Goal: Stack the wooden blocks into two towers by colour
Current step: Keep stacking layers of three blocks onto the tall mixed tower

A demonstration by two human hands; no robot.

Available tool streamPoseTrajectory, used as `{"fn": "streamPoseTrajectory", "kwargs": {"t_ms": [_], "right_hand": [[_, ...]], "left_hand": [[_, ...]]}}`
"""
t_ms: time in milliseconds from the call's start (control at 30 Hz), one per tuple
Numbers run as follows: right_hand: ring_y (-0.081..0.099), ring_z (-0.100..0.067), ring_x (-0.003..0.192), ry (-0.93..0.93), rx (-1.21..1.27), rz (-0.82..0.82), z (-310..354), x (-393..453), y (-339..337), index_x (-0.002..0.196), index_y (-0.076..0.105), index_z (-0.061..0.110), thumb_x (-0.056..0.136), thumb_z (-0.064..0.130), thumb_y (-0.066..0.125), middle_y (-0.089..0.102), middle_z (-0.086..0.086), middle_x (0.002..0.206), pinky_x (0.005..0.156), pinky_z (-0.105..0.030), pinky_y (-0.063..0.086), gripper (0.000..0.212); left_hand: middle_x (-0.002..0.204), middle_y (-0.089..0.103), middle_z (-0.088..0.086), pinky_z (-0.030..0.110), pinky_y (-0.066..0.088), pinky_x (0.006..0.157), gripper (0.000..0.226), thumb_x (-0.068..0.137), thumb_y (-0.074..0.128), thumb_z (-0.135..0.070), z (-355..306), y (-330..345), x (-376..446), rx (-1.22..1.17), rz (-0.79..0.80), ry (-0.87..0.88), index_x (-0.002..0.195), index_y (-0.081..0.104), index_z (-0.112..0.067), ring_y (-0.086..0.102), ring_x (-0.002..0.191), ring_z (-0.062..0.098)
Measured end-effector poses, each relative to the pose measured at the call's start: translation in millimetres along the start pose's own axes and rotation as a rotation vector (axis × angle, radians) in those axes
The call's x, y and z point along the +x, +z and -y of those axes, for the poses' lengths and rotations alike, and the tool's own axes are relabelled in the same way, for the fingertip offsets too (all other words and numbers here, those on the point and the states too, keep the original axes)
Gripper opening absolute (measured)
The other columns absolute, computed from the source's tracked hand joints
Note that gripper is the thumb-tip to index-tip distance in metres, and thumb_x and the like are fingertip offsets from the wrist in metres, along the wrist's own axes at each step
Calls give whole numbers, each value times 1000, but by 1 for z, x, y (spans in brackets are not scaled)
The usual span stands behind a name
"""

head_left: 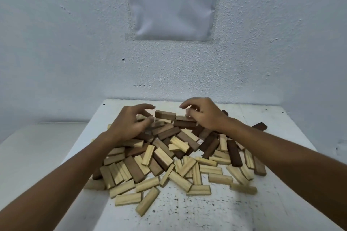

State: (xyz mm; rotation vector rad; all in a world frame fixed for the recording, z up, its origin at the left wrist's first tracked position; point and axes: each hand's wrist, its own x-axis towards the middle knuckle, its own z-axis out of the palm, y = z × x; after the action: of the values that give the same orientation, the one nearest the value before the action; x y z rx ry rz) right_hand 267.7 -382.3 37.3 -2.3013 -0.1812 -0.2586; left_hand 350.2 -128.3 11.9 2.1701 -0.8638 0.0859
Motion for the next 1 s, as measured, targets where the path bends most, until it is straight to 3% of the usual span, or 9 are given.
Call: {"fn": "streamPoseTrajectory", "kwargs": {"t_ms": [100,233,300,400,567,700,833,900,1000], "right_hand": [[63,-24,106,103,-93,-60,-15,-2,-9,116,66,11,94,10,55,68,-6,111,93,-38,49,25],[29,-27,142,272,-411,247,-17,-4,2,144,44,18,101,41,43,41,-7,150,116,-47,23,49],[32,-28,140,221,-429,296,-3,-7,12,141,47,17,102,38,39,46,-8,147,114,-48,22,45],[54,-28,117,145,-337,255,18,-14,15,124,60,12,98,27,48,62,-9,125,98,-43,42,32],[60,-16,107,110,-138,344,36,-39,4,120,66,16,93,6,51,67,-2,116,94,-33,47,33],[58,-15,108,152,-145,168,29,-50,-5,122,65,13,96,9,50,64,0,117,90,-31,46,30],[17,-40,143,542,-620,120,-7,-47,-18,147,35,22,98,43,44,24,-13,156,111,-58,24,54],[-3,-45,146,785,-631,156,-18,-48,-21,152,18,26,96,60,32,3,-13,161,110,-68,8,67],[21,-45,140,815,-572,112,-19,-45,-9,148,28,25,92,69,27,29,-15,153,109,-67,10,71]], "left_hand": [[106,69,-9,8,38,82,58,72,54,-58,-5,7,8,28,-82,21,113,69,-20,59,96,-3],[143,49,2,34,32,108,74,81,51,-62,-11,30,20,211,273,-58,141,47,-20,42,132,21],[136,54,4,38,37,103,68,85,44,-61,-14,38,21,269,329,-22,137,51,-17,48,125,23],[119,61,2,37,46,90,58,86,47,-56,-16,32,12,288,244,41,123,62,-15,55,108,20],[91,69,-5,36,51,76,45,81,51,-50,-28,9,-25,171,101,228,105,70,-16,61,85,10],[99,70,-4,41,51,85,43,80,56,-50,-30,5,-44,85,-14,185,104,71,-18,63,96,12],[153,35,0,42,28,115,78,81,45,-67,-26,14,-49,236,198,-30,146,39,-25,28,142,18],[160,21,-1,46,16,119,89,77,28,-77,-29,23,-51,370,308,-32,152,26,-28,10,148,18],[156,31,-4,51,16,118,88,76,20,-77,-36,33,-58,411,285,36,149,33,-29,11,149,20]]}}
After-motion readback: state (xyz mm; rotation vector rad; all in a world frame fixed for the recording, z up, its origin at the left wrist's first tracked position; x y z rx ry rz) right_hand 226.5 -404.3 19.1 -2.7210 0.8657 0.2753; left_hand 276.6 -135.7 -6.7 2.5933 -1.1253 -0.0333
